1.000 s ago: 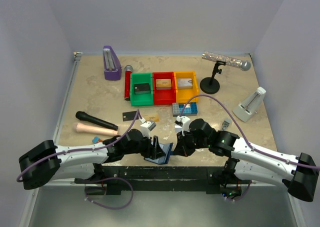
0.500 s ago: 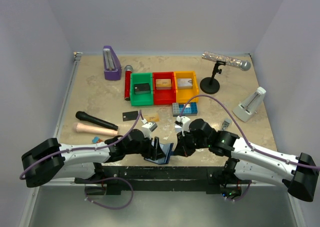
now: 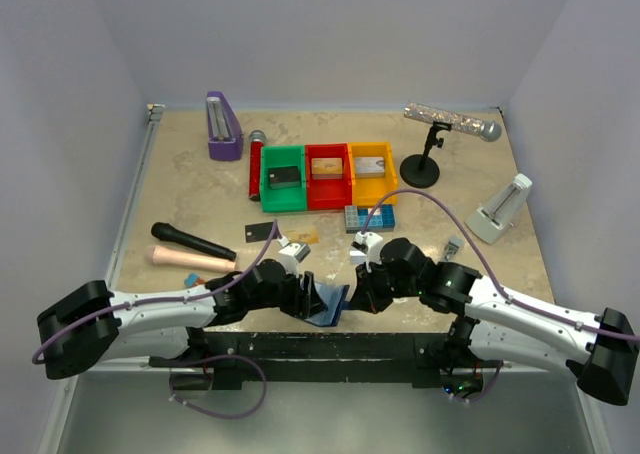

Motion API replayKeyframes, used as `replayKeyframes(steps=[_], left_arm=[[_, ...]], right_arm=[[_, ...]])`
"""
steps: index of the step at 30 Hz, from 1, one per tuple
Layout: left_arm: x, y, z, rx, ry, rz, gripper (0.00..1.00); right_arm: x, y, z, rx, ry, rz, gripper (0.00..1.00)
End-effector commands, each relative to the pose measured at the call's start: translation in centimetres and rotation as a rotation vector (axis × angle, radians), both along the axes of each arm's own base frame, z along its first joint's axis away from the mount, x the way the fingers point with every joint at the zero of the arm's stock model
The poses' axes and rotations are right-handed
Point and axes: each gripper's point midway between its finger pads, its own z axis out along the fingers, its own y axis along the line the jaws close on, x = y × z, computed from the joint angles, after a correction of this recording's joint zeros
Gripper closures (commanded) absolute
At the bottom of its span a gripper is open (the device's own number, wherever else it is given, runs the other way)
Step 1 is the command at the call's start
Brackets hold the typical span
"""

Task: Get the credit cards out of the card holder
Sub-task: Remove the credit card from the card holder.

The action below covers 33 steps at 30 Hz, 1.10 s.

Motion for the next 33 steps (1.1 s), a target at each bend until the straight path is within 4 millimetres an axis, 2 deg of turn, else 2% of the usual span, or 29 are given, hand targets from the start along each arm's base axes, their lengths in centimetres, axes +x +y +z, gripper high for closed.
replayKeyframes(steps=[1,8,14,22,28,33], left_arm=[[1.2,0.2,1.3,0.006,-0.063,0.04,0.41],[1.6,1.1,1.1,0.022,-0.078,0.078,0.4],[1.5,1.2,1.0,0.022,-0.076,0.072,0.39],[1.2,1.7,0.7,0.006,-0.066,0.087,0.44],[1.2,3.2,0.1,0.028,-0.065,0.136,0.46],[1.6,4.9,0.2,0.065,-0.09,0.187,0.41]], right_arm=[[0.5,0.2,1.6,0.028,-0.049,0.001,1.0],[0.7,0.1,1.5,0.017,-0.058,0.0,1.0],[0.8,-0.1,0.9,-0.009,-0.065,0.005,1.0],[2.3,-1.2,0.3,-0.086,-0.119,-0.005,1.0],[3.3,-1.9,-0.1,-0.139,-0.126,-0.013,1.0],[3.4,-2.0,-0.2,-0.147,-0.119,-0.022,1.0]])
